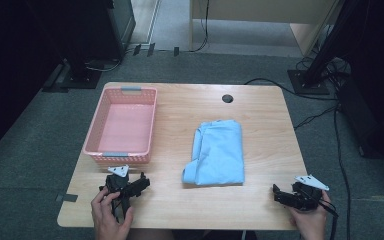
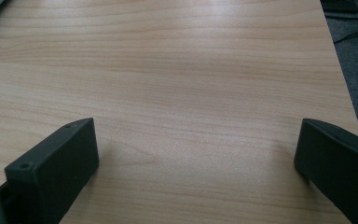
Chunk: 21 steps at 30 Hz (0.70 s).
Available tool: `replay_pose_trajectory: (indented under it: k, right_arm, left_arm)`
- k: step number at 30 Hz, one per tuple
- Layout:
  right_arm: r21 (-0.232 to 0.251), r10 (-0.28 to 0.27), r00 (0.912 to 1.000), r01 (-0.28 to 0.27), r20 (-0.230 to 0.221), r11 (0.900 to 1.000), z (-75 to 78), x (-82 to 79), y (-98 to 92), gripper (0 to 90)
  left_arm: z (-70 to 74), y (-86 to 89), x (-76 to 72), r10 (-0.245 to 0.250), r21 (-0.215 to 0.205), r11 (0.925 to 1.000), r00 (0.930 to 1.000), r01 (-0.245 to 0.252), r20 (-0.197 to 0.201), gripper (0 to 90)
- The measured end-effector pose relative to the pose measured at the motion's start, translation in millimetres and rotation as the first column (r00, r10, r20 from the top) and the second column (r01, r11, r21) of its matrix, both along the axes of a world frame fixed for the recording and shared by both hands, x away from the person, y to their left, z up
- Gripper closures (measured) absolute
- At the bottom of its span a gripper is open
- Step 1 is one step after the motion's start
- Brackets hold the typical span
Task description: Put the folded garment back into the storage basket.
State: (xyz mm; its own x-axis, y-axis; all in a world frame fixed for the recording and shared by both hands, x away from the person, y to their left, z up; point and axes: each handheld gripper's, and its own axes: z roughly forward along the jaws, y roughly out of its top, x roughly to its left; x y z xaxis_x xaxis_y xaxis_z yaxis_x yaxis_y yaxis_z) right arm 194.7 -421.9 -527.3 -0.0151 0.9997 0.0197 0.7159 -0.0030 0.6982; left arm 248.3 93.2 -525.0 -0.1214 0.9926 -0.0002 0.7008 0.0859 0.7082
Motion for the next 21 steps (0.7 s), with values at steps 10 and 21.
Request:
replay_pose_trajectory:
  k: [10,21]
  right_arm:
    - [0.001,0.026,0.9996,-0.026,-0.007,1.000,1.1,1.6,2.4,0.1]
    - [0.067,0.026,0.9978,-0.030,0.062,0.997,18.3,4.0,7.2,0.2]
  left_arm:
    - [0.1,0.0,0.1,0.000,0.000,1.0000,1.0000,0.000,0.000,0.0]
    - [0.1,-0.2,0.3,0.000,0.000,1.0000,1.0000,0.000,-0.001,0.0]
